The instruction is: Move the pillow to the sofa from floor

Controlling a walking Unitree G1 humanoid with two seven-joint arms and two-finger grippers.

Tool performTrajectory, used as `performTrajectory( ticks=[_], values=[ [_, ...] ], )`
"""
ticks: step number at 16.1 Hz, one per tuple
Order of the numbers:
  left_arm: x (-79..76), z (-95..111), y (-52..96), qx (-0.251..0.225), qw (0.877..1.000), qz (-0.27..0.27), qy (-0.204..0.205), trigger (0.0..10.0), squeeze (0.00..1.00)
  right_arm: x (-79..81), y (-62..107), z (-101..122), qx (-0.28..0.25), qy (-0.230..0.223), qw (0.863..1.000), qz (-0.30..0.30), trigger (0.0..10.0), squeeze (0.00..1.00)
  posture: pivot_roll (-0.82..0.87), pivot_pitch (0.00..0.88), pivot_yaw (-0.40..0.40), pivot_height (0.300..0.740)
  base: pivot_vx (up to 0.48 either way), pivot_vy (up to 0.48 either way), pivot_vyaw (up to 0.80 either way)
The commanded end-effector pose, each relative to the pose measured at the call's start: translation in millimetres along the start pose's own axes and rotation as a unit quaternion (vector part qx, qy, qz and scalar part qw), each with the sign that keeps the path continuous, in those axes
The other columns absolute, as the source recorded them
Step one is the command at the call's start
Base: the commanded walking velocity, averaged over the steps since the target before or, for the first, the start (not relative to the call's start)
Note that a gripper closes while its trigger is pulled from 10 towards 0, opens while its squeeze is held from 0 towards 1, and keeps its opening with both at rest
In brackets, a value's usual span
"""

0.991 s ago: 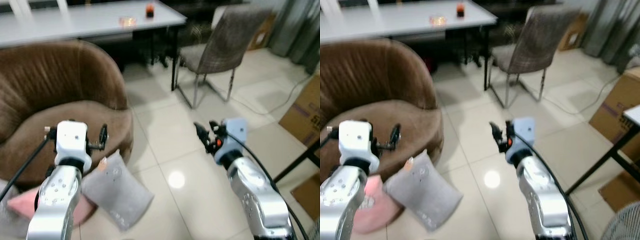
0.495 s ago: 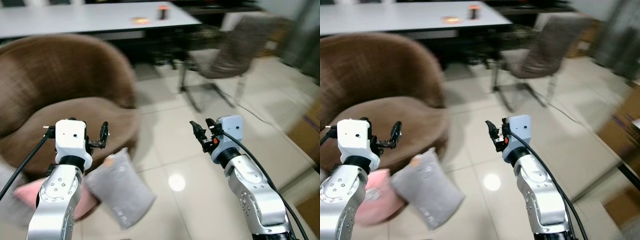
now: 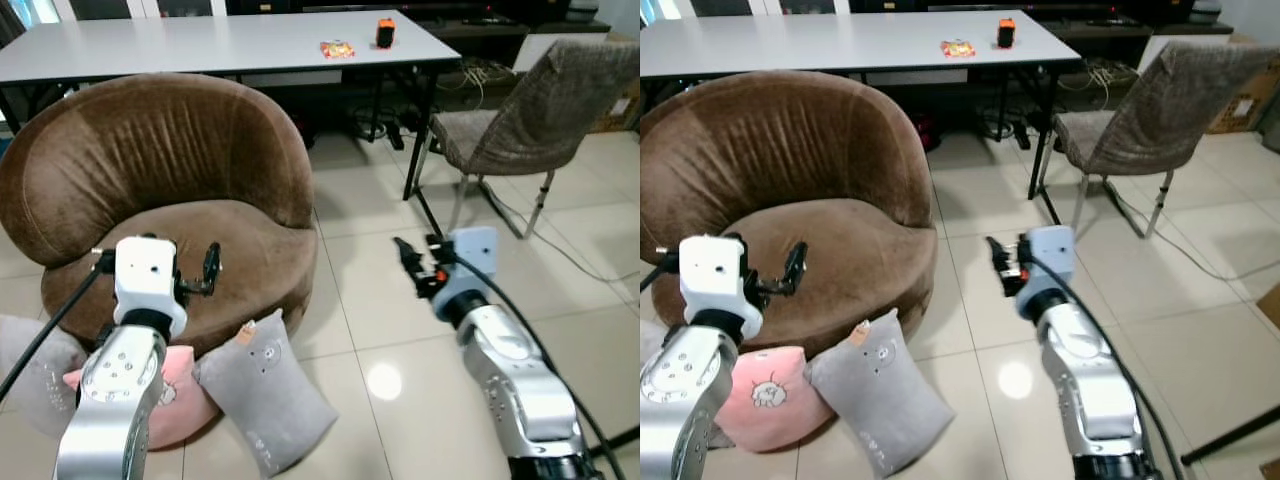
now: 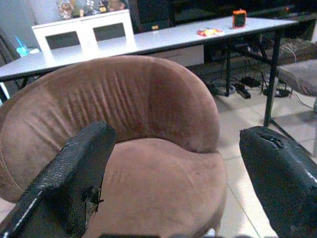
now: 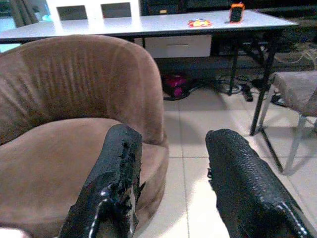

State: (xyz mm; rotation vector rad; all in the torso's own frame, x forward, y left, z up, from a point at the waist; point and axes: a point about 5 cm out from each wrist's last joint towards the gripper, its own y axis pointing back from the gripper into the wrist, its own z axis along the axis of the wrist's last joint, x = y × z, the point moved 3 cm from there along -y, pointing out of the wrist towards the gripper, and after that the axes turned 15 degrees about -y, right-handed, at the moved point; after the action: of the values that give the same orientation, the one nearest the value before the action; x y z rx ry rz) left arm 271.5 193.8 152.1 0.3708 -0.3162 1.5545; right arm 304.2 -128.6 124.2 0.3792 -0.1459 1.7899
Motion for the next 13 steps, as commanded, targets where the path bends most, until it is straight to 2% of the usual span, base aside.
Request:
performTrajectory(
  ticks=[1,3,4,9,11,13],
  values=[
    [5.3,-2.6,-0.2,0.005,1.0,0.006,-0.012,10.0,0.0,7.5,-2.9,2.1,-0.01,-0.006,1.0,0.01,10.0,0.0,-0.01,0.0,-0.001,0.74,0.285,0.0,0.0],
    [5.3,-2.5,-0.3,0.005,1.0,0.006,-0.014,10.0,0.0,7.8,-3.1,3.8,-0.013,0.004,1.0,0.014,10.0,0.0,-0.01,0.0,-0.001,0.74,0.283,0.0,0.0],
    [4.7,-2.2,-0.8,0.003,1.0,0.004,-0.016,10.0,0.0,9.7,-4.0,4.7,-0.012,0.014,1.0,0.024,10.0,0.0,-0.01,0.0,0.001,0.74,0.27,0.0,0.8],
    [4.4,-1.6,-1.7,0.002,1.0,0.0,-0.022,10.0,0.0,8.6,-6.0,4.7,-0.014,0.01,1.0,0.017,10.0,0.0,0.0,0.0,0.004,0.74,0.26,0.0,0.8],
    [3.9,-2.8,-1.8,0.002,1.0,-0.003,-0.023,10.0,0.0,6.1,-6.3,5.0,-0.018,-0.013,1.0,0.01,10.0,0.0,0.0,0.0,0.007,0.74,0.246,0.0,0.0],
    [4.0,-2.9,-1.7,0.002,1.0,-0.004,-0.025,10.0,0.0,6.2,-6.7,4.1,-0.016,-0.009,1.0,0.012,10.0,0.0,0.0,0.0,0.006,0.74,0.242,0.0,0.0]
  ],
)
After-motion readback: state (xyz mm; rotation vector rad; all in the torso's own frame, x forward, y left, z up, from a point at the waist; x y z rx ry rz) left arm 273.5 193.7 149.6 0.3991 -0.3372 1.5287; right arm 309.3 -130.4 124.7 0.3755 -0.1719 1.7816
